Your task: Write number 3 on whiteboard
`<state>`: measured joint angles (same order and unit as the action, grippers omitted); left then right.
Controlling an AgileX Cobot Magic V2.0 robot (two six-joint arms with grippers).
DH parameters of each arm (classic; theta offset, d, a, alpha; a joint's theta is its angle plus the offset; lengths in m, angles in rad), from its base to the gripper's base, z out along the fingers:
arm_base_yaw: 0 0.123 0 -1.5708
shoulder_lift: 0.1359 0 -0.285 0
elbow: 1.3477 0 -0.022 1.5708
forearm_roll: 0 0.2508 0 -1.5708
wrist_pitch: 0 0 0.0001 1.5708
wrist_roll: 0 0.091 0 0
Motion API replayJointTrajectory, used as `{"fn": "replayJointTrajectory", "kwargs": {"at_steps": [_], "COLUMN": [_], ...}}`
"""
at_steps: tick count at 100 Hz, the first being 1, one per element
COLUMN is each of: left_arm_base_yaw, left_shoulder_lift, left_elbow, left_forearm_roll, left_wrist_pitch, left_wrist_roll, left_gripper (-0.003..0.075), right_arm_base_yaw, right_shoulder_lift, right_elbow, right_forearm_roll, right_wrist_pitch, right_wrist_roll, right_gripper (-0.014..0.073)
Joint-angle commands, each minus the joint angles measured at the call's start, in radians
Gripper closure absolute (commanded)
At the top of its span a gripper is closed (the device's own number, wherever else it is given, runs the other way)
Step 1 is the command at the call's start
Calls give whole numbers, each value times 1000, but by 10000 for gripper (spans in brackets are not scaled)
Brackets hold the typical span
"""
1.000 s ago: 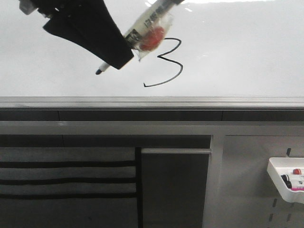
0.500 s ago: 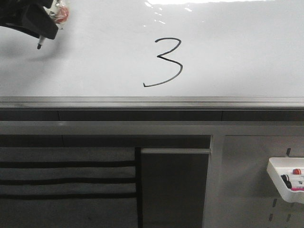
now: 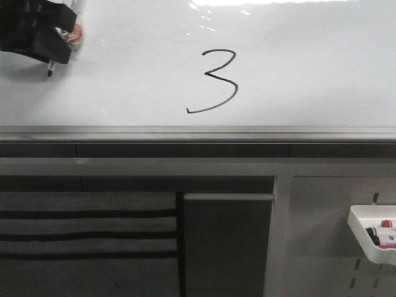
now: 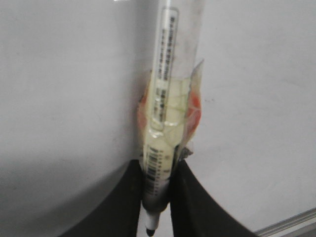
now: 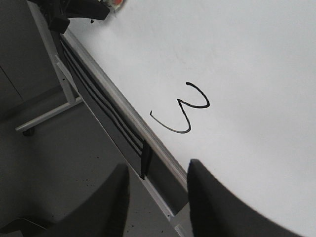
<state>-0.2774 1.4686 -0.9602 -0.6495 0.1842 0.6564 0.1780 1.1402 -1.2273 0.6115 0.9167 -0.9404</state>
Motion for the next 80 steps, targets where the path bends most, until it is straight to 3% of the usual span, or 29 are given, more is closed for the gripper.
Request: {"fn": "replayJointTrajectory", "kwargs": {"at_steps": [1,80], "left_arm_base_yaw": [3,27], "left_shoulder_lift": [-29,-26], "left_elbow": [-26,-25], "left_forearm_roll": [-18,-21], "left_wrist_pitch": [-58,-15], "left_wrist_roll": [-8,-81], "left_gripper": [729,724], "right_arm_base_yaw": [-5,-5], "right_shoulder_lift": [-23,-23], "right_elbow": [-26,-26], "right_forearm_roll": [43,45], "right_wrist_pitch": [-39,-9], "right_wrist_roll": [2,8], "right_gripper": [349,349]}}
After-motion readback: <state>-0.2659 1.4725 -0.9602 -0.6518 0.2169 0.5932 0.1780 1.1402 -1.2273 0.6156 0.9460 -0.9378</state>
